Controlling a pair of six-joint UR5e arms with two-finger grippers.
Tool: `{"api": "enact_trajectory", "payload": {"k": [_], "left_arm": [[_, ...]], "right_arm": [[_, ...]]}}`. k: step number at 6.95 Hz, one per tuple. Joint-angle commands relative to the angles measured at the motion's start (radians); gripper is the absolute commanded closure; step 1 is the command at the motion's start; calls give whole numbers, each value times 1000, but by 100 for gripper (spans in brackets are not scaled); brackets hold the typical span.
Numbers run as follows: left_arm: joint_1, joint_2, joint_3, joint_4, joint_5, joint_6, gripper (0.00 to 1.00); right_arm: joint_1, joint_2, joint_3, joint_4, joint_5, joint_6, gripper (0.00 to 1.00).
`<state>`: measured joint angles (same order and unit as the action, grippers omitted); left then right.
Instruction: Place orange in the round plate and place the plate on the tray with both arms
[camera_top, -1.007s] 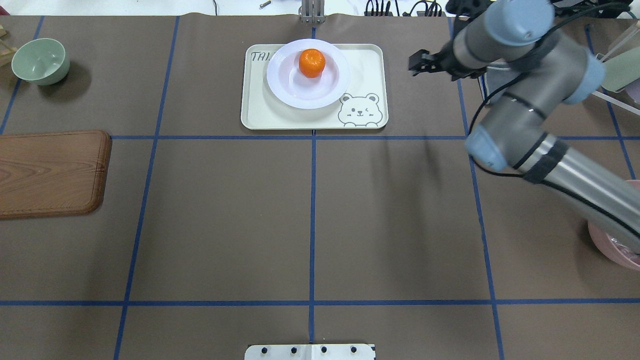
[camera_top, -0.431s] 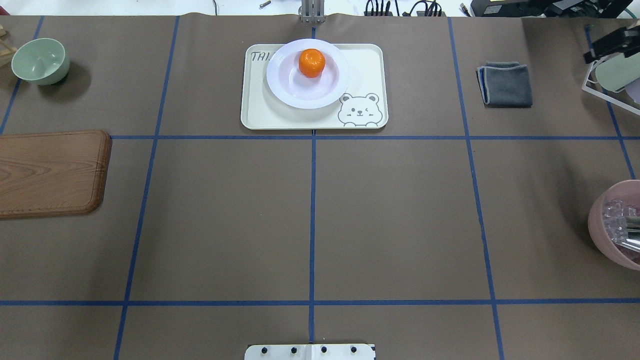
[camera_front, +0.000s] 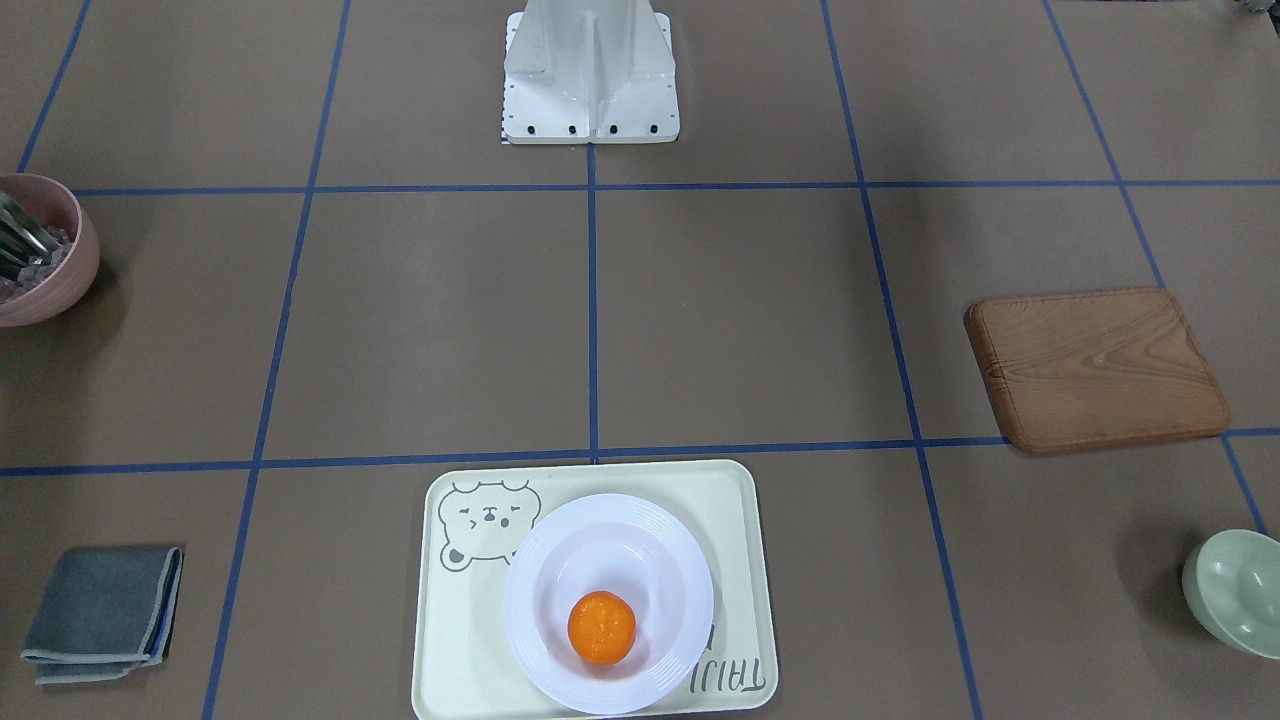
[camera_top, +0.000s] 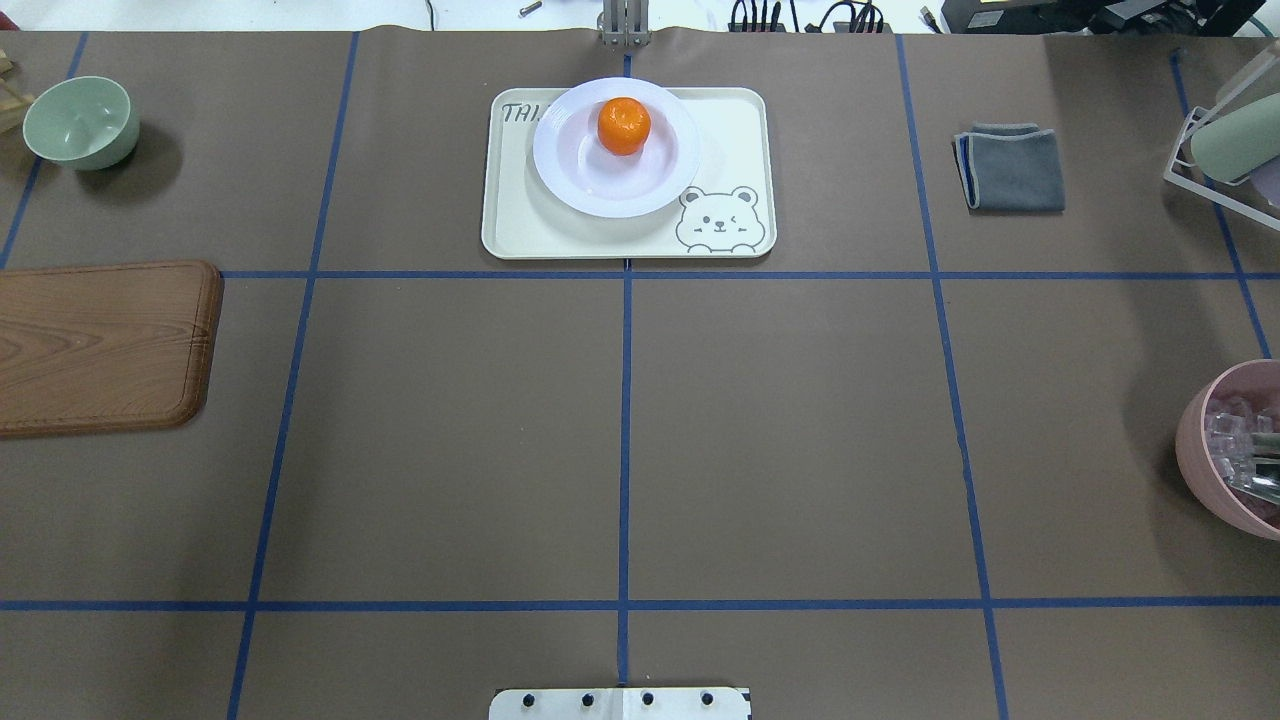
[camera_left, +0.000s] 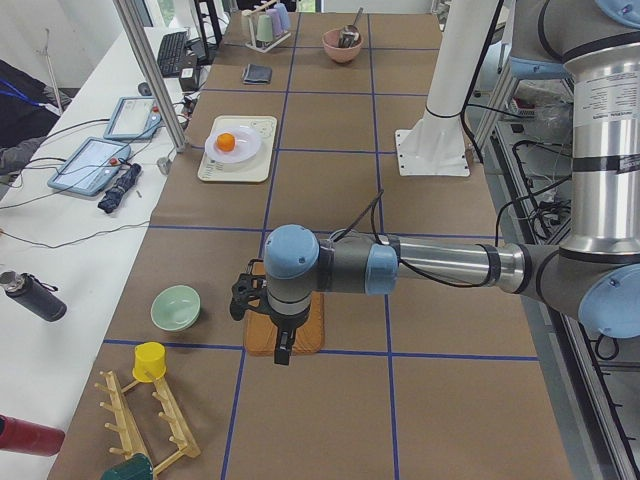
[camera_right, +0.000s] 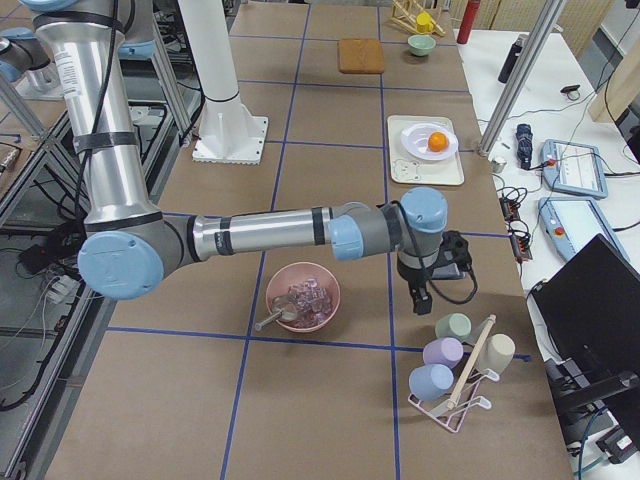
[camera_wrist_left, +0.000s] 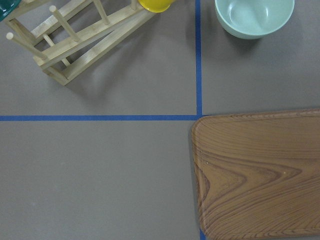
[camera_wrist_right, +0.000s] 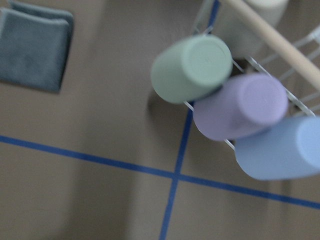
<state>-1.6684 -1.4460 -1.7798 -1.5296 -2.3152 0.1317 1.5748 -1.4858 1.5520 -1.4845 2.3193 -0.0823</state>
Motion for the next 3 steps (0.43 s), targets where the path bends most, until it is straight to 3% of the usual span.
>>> {"api": "enact_trajectory", "payload": {"k": [1,3], "left_arm": [[1,36,-23,-4,-1,5,2],[1,41,-17,-12,-3,5,2]], "right_arm": [[39,-184,57,3,-14,-36,0],[37,-211,83,3,5,-34,0]]}}
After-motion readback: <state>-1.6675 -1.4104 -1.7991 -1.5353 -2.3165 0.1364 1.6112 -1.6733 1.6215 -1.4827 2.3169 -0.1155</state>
